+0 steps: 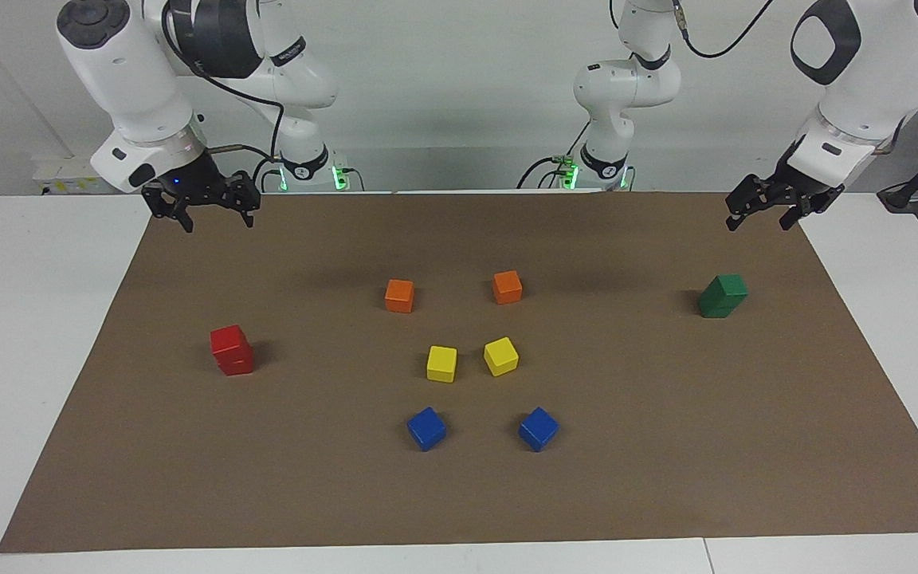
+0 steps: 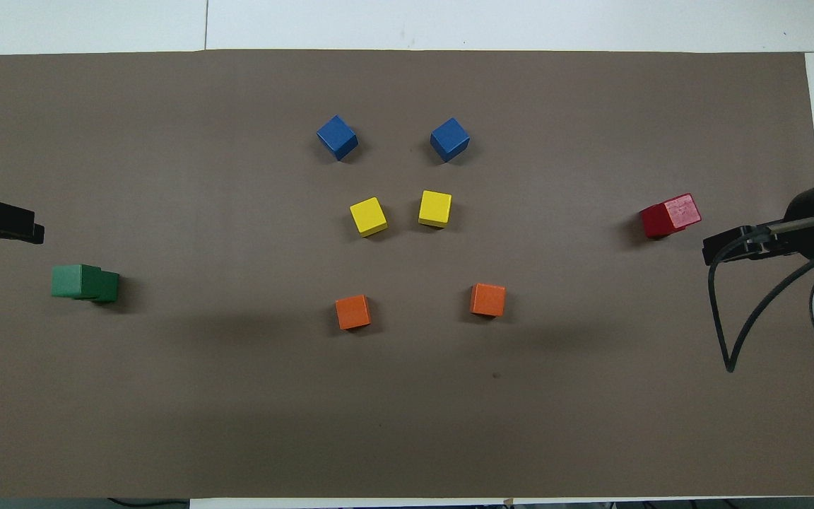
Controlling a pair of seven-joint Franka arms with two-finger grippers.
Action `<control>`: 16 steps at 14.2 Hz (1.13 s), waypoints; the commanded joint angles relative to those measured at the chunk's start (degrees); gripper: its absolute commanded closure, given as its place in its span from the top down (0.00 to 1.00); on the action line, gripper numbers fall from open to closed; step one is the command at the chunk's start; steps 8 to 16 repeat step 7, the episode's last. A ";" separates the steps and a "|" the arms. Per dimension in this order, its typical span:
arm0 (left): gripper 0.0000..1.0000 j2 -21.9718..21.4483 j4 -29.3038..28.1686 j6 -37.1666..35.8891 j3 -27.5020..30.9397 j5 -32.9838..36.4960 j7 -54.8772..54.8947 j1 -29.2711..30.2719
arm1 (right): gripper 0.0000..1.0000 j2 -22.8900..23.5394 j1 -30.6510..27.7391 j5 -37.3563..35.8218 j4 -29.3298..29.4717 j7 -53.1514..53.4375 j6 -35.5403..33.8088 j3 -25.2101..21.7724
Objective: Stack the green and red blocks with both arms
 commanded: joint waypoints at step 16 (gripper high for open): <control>1.00 0.74 1.57 -0.39 0.16 1.02 -0.18 -0.40 | 1.00 -0.89 -0.98 1.09 -1.27 0.69 0.54 0.28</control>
